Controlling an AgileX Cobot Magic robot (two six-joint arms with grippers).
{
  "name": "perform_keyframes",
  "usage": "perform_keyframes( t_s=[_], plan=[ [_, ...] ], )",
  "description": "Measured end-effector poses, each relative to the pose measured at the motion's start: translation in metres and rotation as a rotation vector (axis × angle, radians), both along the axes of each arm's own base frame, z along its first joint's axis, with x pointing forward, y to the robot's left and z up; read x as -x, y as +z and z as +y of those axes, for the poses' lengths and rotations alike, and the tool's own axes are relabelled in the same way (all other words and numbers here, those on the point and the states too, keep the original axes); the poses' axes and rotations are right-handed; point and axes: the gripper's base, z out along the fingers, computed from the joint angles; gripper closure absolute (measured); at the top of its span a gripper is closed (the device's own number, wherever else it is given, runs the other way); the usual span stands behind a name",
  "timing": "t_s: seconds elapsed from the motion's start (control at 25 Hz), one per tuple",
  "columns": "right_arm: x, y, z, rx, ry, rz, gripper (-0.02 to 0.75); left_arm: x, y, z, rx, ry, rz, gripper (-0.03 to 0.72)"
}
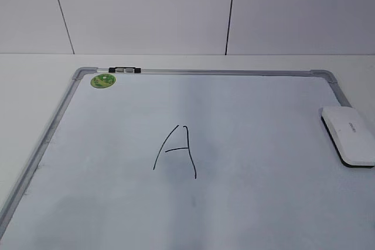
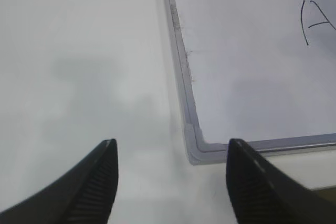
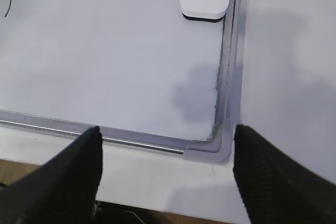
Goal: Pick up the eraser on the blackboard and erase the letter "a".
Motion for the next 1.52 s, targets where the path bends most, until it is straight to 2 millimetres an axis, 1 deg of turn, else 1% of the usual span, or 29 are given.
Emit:
perform_keyframes(
  t_s=[0.12,0.36,1.16,1.36,1.52],
  plan=[
    [-0.003,-0.003,0.001,-0.001,0.001,-0.007,0.145,-0.003,0.0,0.0,0.005,0.0,-0.024,0.202],
    [-0.003,-0.003,0.001,-0.003,0.002,-0.017,0.146,-0.008,-0.003,0.0,-0.002,0.007,-0.054,0.202],
    [-0.004,-0.003,0.001,-0.003,0.002,-0.02,0.146,-0.009,-0.002,-0.001,0.001,0.007,-0.068,0.202],
    [0.002,-0.002,0.0,-0.012,0.002,-0.059,0.146,-0.009,-0.002,-0.001,0.001,0.007,-0.069,0.202],
    [0.013,-0.002,-0.003,-0.029,0.002,-0.134,0.146,-0.004,-0.002,0.0,0.007,0.007,-0.1,0.202]
  ],
)
